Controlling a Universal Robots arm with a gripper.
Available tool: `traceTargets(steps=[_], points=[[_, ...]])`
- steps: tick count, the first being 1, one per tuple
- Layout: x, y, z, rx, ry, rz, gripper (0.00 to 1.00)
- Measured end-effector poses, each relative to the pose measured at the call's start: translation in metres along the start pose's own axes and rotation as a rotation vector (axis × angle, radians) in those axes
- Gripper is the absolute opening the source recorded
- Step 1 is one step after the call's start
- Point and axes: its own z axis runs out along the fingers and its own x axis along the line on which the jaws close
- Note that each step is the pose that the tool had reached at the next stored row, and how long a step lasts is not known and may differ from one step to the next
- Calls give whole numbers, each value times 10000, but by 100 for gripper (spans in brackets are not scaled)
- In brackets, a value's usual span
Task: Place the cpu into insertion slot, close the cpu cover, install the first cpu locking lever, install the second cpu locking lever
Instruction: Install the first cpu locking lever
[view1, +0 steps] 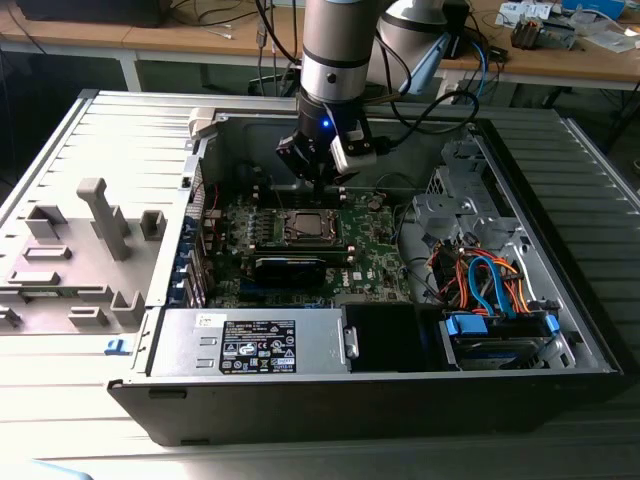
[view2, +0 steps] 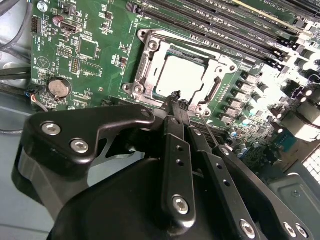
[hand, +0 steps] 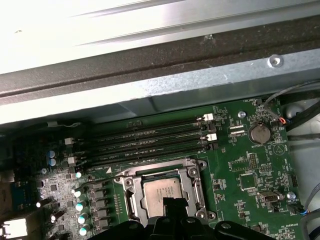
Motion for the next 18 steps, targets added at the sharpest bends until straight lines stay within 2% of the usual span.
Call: traceTargets(steps=[18], points=[[0,0,0,9,5,-283,11]])
